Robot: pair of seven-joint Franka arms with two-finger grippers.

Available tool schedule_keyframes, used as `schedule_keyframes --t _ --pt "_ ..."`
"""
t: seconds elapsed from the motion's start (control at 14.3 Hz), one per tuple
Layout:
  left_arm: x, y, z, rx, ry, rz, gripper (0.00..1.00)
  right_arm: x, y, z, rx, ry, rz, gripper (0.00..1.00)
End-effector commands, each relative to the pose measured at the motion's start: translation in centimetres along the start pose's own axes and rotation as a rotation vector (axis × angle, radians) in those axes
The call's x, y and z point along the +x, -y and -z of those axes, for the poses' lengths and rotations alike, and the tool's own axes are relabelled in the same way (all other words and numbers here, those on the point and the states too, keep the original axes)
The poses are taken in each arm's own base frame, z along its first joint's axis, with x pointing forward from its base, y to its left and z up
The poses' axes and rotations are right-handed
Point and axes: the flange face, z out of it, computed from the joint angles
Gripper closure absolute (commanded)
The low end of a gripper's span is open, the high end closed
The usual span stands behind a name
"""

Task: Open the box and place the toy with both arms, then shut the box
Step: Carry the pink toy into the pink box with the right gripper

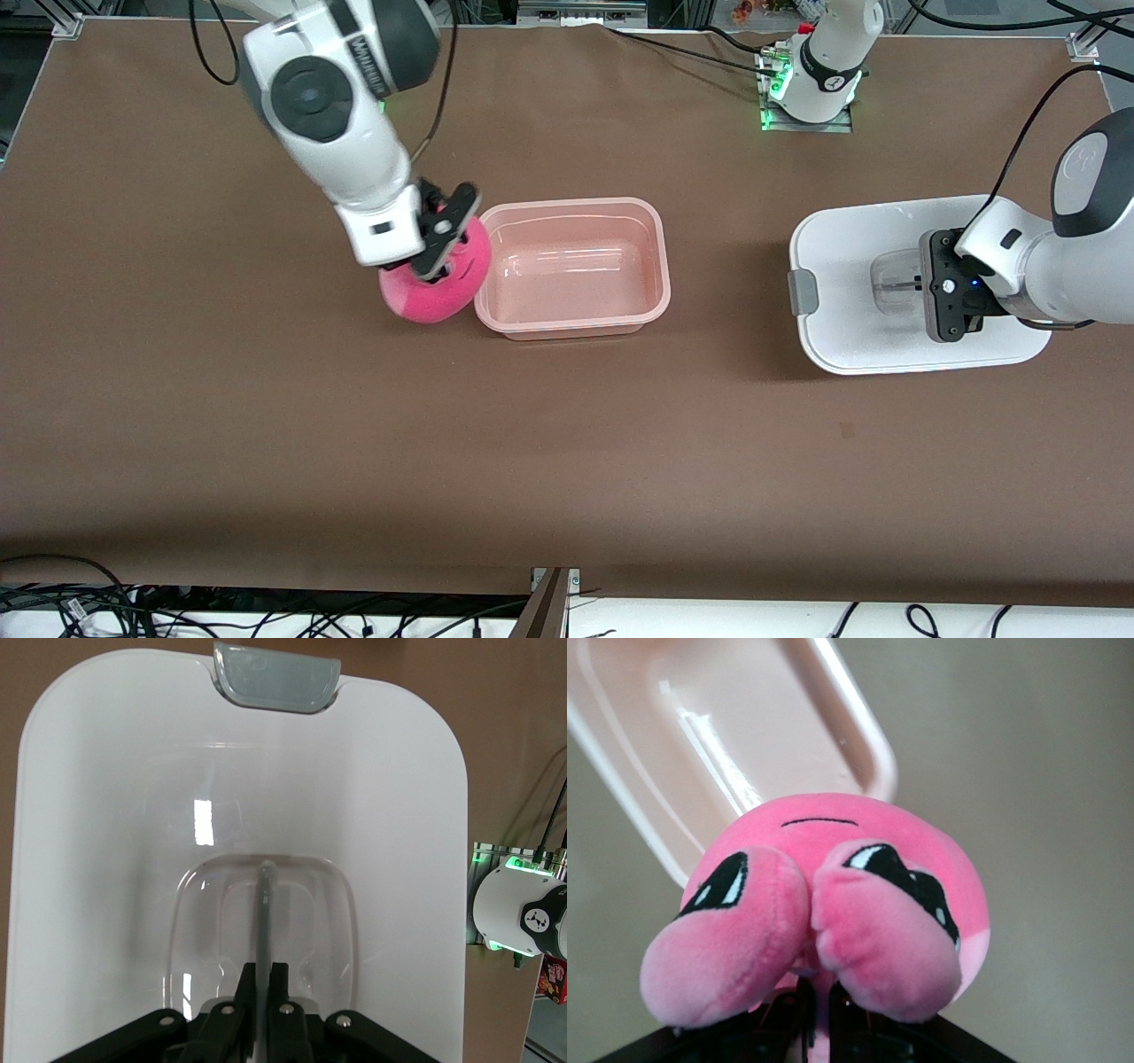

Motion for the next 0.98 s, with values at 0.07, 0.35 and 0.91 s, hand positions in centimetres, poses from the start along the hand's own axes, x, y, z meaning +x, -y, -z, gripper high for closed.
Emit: schedule_keyframes --t 0.07,0.35,0.91 --pt "0.6 -0.5 1.0 0.019 0.019 -0.005 1.00 6.3 4.6 0.4 -0.104 0.044 0.247 1.00" --pt "0.2 -0.5 1.0 0.020 0.032 0.001 1.00 10.6 7.1 -1.8 -0.105 0.041 0.315 1.00" --pt "0.6 -0.6 1.0 0.018 0.025 -0.002 1.00 12.6 8.2 -8.8 -0.052 0.122 0.322 1.00"
